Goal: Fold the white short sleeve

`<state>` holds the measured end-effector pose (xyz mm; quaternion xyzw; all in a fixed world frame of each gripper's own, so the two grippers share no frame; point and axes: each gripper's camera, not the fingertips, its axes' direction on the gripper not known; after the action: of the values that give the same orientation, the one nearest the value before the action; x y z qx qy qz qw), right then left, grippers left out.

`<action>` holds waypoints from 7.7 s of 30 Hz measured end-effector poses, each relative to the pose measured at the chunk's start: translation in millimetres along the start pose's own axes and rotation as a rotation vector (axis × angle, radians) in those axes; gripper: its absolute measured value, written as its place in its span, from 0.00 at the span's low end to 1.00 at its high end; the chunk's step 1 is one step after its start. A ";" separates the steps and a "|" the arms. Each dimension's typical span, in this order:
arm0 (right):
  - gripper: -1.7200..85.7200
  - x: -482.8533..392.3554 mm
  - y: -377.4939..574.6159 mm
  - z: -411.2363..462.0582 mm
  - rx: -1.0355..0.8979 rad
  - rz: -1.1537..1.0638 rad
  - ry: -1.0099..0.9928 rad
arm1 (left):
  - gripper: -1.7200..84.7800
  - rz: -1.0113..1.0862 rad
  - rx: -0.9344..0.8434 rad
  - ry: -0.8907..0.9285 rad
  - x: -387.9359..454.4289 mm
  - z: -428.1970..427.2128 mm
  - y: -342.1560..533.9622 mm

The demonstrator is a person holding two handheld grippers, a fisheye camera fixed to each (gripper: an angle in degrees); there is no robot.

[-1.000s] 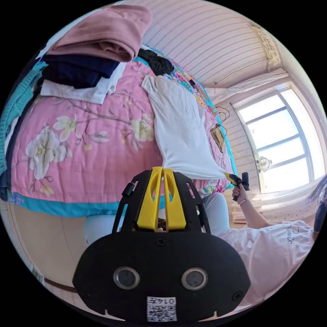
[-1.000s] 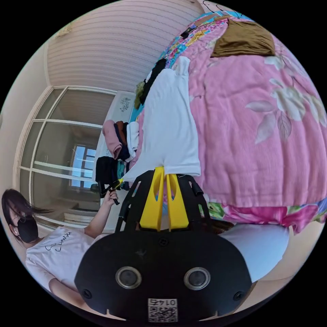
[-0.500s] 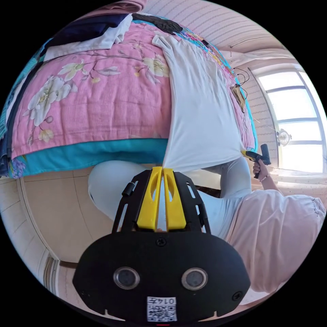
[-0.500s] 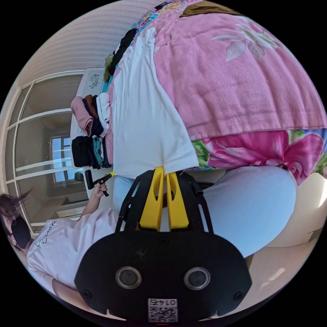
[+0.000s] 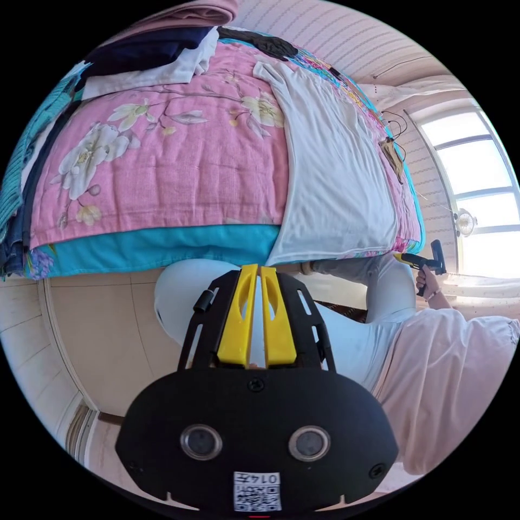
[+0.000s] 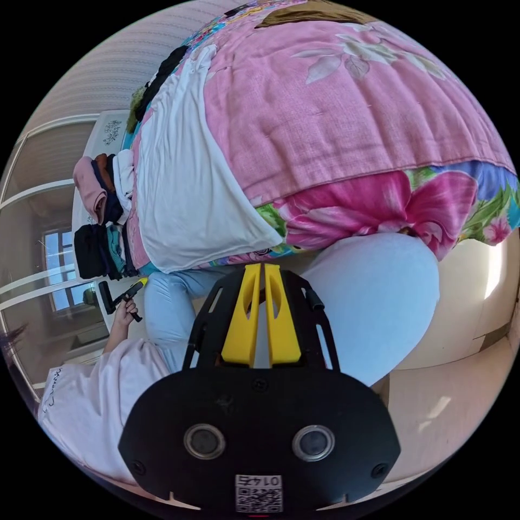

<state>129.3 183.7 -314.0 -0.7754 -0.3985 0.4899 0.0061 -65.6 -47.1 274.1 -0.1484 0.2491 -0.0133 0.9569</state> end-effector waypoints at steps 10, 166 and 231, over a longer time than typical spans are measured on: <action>0.02 -20.0 2.0 -17.2 0.125 -0.075 0.042 | 0.01 0.114 0.140 0.023 31.5 -7.0 16.7; 0.12 -549.6 -503.2 102.2 0.095 -0.837 -0.141 | 0.05 -0.159 0.441 -0.260 30.2 74.3 -347.1; 0.07 -239.3 -353.1 -36.5 0.196 -0.454 0.061 | 0.01 0.486 0.090 -0.011 263.4 274.1 -522.5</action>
<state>-107.4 289.2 26.9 -0.6761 -0.5127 0.4886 0.2032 322.1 -496.5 529.5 -0.0414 0.2716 0.2068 0.9390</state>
